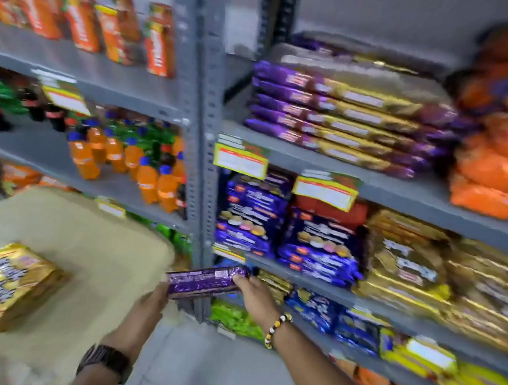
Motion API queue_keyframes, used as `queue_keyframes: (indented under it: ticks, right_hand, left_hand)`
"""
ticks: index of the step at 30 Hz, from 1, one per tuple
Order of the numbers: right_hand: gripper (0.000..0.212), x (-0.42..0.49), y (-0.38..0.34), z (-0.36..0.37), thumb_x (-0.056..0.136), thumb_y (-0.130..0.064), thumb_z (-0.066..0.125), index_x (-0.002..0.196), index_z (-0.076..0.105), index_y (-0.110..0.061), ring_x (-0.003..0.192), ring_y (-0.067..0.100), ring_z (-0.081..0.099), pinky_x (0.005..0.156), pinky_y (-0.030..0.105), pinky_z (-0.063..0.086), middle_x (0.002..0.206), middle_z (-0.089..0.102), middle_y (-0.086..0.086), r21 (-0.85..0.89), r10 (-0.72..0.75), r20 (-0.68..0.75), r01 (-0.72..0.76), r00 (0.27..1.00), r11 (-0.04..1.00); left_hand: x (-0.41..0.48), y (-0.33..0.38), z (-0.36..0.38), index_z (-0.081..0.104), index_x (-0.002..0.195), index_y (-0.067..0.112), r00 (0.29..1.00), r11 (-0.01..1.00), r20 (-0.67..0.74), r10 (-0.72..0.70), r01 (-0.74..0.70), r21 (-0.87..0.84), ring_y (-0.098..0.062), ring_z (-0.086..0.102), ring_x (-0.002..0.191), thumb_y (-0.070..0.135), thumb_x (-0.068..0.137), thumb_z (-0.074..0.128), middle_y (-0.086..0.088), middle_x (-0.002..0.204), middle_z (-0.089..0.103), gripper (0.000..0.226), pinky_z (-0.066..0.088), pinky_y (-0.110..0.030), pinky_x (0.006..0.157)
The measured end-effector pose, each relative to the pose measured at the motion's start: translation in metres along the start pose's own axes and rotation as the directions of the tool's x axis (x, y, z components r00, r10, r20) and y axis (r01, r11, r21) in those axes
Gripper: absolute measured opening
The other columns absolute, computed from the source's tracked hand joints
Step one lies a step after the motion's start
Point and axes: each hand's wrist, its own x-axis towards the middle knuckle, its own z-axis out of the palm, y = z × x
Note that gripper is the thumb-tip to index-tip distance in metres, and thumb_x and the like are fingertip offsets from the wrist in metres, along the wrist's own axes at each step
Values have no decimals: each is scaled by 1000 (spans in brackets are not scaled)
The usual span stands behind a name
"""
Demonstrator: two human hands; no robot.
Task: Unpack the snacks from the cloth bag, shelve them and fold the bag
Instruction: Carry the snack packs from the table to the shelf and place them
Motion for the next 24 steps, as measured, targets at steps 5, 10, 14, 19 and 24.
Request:
queue_keyframes:
  ticks: [5,10,14,19,24]
  right_hand:
    - [56,-65,61,-113,79,-57,56,87,63,-2,84,22,57,71,34,45,85,62,14,163,149,-230,-113,962,980]
    - [48,-116,106,-191,79,-62,57,71,51,-15,66,20,49,66,36,35,67,46,5,211,236,-411,-161,881,964]
    - [69,-153,135,-242,63,-72,55,82,64,-6,77,22,59,73,36,39,80,61,8,277,302,-554,-171,775,946]
    - [56,-204,159,-307,88,-56,57,97,70,-2,94,36,64,78,34,42,96,69,23,326,378,-650,-207,659,922]
    - [46,-242,190,-381,86,-51,61,103,69,-8,96,30,63,85,38,46,103,70,17,417,453,-706,-197,544,887]
  left_hand:
    - [-18,2,131,75,95,19,986,980,163,19,-51,191,-36,66,92,82,83,39,-12,89,72,74,49,-36,79]
    - [11,-28,228,66,126,26,942,961,328,-70,-25,276,-29,56,128,100,55,46,0,126,68,105,33,-52,116]
    - [-32,16,302,68,124,22,823,945,562,-84,-113,306,-26,60,123,91,68,52,1,123,69,90,39,-46,112]
    - [-93,54,383,70,120,32,669,879,740,-72,-307,364,-17,59,115,95,67,38,4,124,68,88,36,-41,112]
    - [-143,63,475,60,133,28,594,887,788,-161,-263,379,-21,51,130,96,64,42,1,136,59,98,31,-48,116]
